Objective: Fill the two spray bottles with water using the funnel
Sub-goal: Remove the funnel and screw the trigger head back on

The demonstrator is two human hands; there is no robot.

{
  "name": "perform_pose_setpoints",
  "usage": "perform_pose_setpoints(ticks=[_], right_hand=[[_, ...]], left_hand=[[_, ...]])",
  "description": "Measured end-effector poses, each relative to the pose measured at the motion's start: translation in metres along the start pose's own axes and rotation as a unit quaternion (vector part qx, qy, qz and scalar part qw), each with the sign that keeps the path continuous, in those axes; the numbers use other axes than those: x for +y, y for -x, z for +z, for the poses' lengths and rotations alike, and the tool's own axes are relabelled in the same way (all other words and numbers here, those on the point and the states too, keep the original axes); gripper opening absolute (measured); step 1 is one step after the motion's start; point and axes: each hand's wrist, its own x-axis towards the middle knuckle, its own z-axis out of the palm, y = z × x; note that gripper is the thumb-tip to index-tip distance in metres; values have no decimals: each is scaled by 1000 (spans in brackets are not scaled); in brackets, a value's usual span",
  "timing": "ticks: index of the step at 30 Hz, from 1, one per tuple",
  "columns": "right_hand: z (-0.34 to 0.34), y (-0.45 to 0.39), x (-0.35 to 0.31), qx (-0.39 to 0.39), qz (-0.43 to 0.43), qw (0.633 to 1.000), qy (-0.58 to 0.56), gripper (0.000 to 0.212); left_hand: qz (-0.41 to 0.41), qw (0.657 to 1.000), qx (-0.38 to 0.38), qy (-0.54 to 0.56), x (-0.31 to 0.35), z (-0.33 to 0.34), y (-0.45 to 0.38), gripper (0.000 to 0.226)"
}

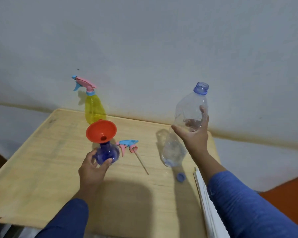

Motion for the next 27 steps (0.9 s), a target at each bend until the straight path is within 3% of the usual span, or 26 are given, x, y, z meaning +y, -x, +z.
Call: perform_pose_setpoints(ticks=[5,10,13,15,20,22,24,27], right_hand=[[-1,10,2,18,40,999,-3,100],[-7,20,4,10,66,997,34,113],[-11,30,2,12,78,995,63,118],[-8,44,-3,48,82,993,73,108],[23,90,-27,243,61,963,100,60],[45,107,-36,262,45,959,97,48],[70,119,-42,225,11,970,86,44],[104,128,-42,68,-63,990,105,44]], left_hand=[[20,999,-20,-19,4,-4,1,52],[58,996,-39,-50,6,-8,-4,68],[72,994,-45,-68,7,-9,-7,64],[72,994,-51,-71,7,-10,-8,64],[107,984,-98,-102,6,-22,-15,66],[118,981,-111,-107,8,-27,-16,68],[124,978,-120,-115,10,-31,-18,69],[123,976,-136,-115,9,-37,-24,71]])
